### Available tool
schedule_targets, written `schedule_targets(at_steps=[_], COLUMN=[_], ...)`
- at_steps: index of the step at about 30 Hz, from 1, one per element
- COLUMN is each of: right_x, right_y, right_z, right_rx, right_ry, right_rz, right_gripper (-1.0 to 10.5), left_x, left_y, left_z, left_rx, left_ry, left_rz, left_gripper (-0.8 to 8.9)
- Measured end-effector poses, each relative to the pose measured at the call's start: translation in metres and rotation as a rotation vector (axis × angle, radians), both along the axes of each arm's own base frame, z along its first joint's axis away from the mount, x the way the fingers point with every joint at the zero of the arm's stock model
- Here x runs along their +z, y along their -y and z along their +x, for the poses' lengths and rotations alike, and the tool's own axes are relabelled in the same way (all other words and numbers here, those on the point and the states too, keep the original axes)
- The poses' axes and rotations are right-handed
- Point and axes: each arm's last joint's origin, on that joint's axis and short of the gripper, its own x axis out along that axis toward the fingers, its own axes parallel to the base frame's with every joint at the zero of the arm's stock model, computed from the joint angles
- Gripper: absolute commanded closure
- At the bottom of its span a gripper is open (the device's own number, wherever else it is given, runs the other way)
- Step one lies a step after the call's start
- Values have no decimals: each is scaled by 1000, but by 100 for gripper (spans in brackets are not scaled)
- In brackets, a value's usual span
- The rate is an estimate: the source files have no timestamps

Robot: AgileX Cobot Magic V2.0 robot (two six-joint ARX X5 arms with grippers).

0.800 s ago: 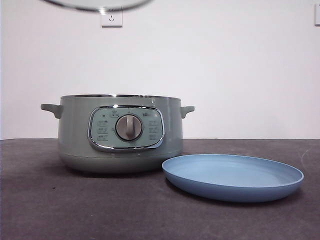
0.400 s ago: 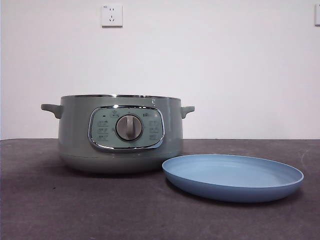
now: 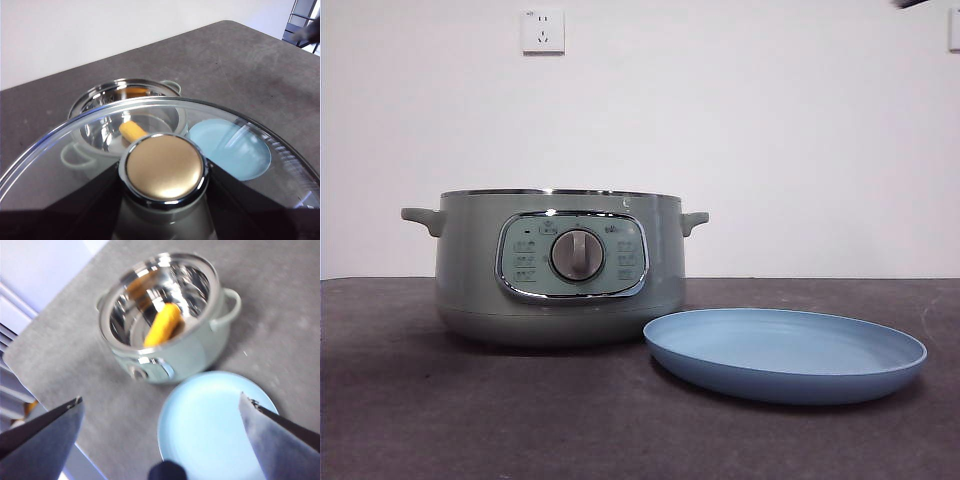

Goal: Take the corn out from the steamer,put the corn on the plate,close the lid

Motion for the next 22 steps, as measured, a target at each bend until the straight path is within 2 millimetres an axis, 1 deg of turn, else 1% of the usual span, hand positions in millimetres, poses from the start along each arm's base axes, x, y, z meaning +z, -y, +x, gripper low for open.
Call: schedule_targets(at_steps=[3, 6, 11, 15, 20, 22], right_x=[-1, -6, -23, -36, -43, -44], right_y=[-15, -36, -85, -126, -178, -195], right_z=[14, 31, 57, 78, 110, 121], right_rx=[21, 21, 53, 65, 57, 45], right_ry=[15, 34, 22, -10, -7, -2], right_rz=[35, 47, 57, 14, -42, -65], right_gripper=[379, 379, 379, 379, 380, 380], left_x=[-7, -11, -15, -16, -18, -19], left_y=[-3, -5, -8, -12, -14, -14], left_z=[-6, -12, -21, -29, -33, -34], left_rx=[3, 5, 5, 5, 5, 5], left_ry=[-13, -36, -61, -50, -58, -70], left_rz=[-3, 1, 11, 6, 9, 14], left_gripper=[820, 820, 820, 820, 820, 820])
